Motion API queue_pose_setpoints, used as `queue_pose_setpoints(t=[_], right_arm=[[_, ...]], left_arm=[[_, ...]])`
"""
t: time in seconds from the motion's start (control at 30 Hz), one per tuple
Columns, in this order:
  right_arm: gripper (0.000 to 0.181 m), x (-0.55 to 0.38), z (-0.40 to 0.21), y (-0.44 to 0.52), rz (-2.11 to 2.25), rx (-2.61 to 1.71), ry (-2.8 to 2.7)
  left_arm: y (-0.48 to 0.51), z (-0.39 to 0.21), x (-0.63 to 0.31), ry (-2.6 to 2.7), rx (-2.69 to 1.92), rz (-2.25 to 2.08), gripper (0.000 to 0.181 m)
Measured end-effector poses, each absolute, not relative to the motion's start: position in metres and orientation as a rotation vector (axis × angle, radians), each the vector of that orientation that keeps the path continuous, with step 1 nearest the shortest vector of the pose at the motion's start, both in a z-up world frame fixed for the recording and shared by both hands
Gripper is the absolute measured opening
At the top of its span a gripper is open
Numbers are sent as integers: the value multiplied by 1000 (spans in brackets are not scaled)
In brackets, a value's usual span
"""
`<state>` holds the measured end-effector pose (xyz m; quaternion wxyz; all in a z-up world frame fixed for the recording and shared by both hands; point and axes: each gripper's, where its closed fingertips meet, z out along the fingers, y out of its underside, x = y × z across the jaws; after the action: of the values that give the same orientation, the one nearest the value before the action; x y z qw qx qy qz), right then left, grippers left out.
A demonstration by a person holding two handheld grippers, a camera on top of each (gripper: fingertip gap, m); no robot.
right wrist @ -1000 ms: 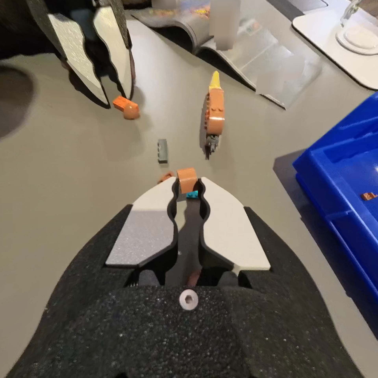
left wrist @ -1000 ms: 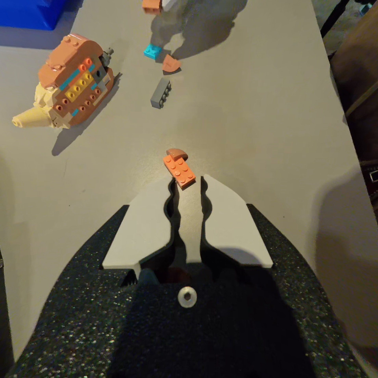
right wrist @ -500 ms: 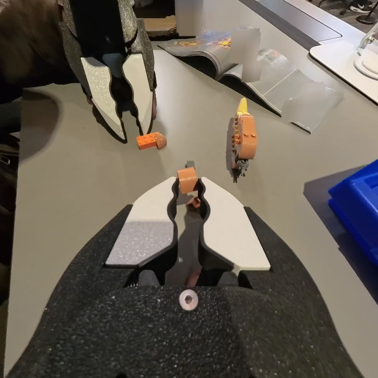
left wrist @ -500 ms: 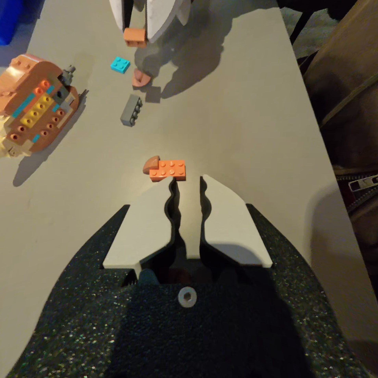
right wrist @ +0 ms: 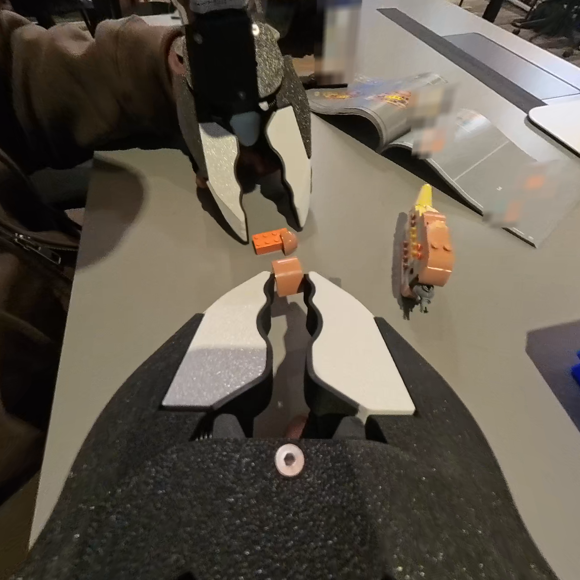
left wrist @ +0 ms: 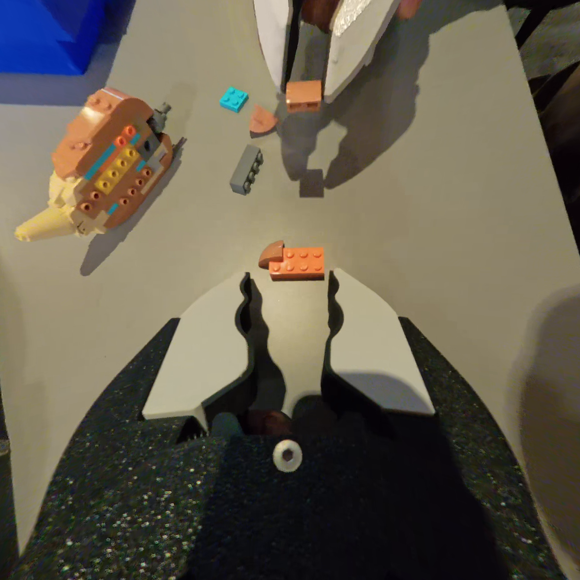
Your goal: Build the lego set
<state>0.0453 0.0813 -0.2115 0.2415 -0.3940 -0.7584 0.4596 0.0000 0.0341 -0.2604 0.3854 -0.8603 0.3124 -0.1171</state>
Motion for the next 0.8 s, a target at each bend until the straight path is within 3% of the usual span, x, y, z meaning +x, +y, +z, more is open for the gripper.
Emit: queue_pose_setpoints(t=[0.8], right_arm=[[17, 14, -239, 43, 1098, -1057, -2217]], left_arm=[[38, -261, 8, 779, -2207, -321, 34]])
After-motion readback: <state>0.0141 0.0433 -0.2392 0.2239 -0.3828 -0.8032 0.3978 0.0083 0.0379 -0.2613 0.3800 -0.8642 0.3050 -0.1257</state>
